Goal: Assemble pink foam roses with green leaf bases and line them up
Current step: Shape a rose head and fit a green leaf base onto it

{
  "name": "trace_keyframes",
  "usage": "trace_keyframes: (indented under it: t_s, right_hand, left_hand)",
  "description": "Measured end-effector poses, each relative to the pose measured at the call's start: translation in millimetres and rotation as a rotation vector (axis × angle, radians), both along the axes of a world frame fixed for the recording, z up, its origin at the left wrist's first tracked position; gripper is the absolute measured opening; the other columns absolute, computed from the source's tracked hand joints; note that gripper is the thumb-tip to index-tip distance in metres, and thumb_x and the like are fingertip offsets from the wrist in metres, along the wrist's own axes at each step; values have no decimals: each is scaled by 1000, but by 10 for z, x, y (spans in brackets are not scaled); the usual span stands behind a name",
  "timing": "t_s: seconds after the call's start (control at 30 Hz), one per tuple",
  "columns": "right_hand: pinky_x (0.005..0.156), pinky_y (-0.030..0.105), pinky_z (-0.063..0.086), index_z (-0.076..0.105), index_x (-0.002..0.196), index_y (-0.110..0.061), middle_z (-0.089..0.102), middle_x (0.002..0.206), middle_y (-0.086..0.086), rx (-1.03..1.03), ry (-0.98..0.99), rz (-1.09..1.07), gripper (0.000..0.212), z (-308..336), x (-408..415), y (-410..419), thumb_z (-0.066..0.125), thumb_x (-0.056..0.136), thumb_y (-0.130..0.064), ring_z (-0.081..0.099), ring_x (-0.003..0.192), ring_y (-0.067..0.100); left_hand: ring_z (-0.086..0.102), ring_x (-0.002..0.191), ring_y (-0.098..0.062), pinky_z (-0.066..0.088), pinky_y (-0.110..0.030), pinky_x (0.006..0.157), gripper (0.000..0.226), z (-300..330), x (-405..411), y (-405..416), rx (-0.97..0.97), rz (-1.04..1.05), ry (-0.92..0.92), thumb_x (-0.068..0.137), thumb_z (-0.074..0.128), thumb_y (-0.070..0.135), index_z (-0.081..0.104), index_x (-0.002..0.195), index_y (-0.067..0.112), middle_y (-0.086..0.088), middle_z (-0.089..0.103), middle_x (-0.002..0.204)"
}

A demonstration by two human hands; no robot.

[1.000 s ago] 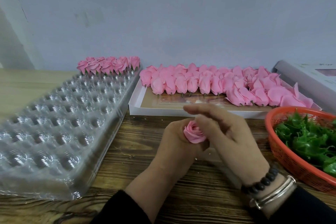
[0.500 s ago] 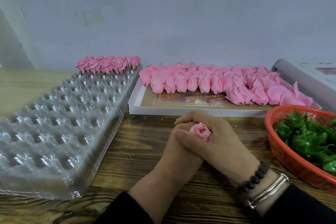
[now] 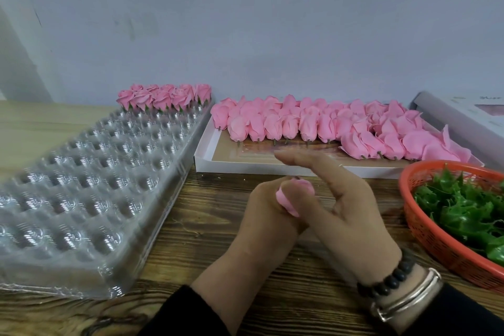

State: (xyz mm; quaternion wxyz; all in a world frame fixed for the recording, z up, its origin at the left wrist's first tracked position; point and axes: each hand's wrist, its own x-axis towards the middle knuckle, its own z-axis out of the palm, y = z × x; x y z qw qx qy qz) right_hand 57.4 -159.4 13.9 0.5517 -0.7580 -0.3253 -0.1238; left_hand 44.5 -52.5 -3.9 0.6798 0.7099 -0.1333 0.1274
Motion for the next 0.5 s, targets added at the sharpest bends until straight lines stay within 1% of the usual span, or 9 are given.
trace_keyframes:
  t_s: [0.03, 0.07, 0.1, 0.13, 0.17, 0.23, 0.33, 0.4, 0.5]
  right_hand:
    - [92, 16, 43, 65, 107, -33, 64, 111, -17, 26, -63, -20, 31, 6, -20, 37, 53, 81, -45, 55, 112, 2]
    - [93, 20, 44, 68, 104, -28, 66, 110, -15, 27, -110, -42, 30, 3, -37, 71, 49, 84, -40, 56, 110, 3]
    - [94, 24, 44, 70, 102, -24, 67, 107, -14, 10, -134, -64, 30, -10, -44, 99, 47, 86, -38, 57, 108, 2]
    - [93, 27, 45, 71, 99, -22, 68, 104, -14, -17, -132, -77, 32, -20, -47, 116, 46, 86, -37, 59, 105, 2]
    - [92, 28, 46, 72, 96, -23, 68, 101, -16, -47, -105, -78, 33, -24, -47, 121, 45, 85, -39, 60, 102, 2]
    - [88, 21, 46, 72, 92, -27, 69, 95, -18, -80, -9, -47, 33, -14, -31, 110, 48, 79, -45, 61, 96, -1]
    - [76, 6, 44, 68, 92, -34, 68, 92, -20, -120, 140, 25, 30, -10, 23, 56, 59, 69, -51, 61, 90, -6]
    - [75, 7, 45, 62, 100, -40, 67, 94, -22, -188, 198, 83, 36, -22, 56, 22, 64, 67, -53, 62, 89, -7]
    - [85, 10, 43, 48, 111, -54, 62, 105, -28, -221, 235, 110, 57, -53, 107, -39, 64, 57, -64, 57, 100, -10]
  left_hand:
    - [60, 74, -38, 52, -41, 66, 12, 15, -22, -30, 24, -11, -12, 81, 60, -1, 60, 74, -11, -25, 63, 74]
    - [64, 72, -28, 55, -38, 67, 11, 28, -31, -41, 4, -32, -9, 81, 58, 1, 63, 72, -3, -17, 66, 73]
    - [65, 69, -9, 54, -25, 66, 17, 22, -30, -56, -9, -49, -9, 81, 56, -1, 65, 71, 9, -3, 67, 69]
    - [61, 67, 7, 49, -11, 64, 31, 36, -46, -72, -19, -69, 12, 84, 49, -8, 60, 74, 20, 7, 64, 67]
    - [58, 66, 16, 44, -3, 62, 42, 40, -51, -89, -48, -79, 42, 87, 43, -15, 54, 78, 25, 12, 60, 67]
    - [60, 67, 11, 46, -5, 61, 41, 8, -59, -74, -42, -99, 21, 88, 41, -18, 58, 80, 19, 10, 63, 66]
    - [59, 62, -5, 49, -16, 58, 27, 8, -57, -51, 45, -2, -24, 81, 52, -18, 65, 67, 1, 1, 63, 64]
    - [54, 59, -7, 45, -17, 55, 17, -8, -35, -47, -46, 0, -11, 81, 53, -18, 60, 67, -10, -5, 58, 63]
    - [48, 55, -1, 40, -11, 52, 26, 49, -30, -31, -32, -8, -48, 78, 53, -23, 58, 64, -2, -6, 51, 59]
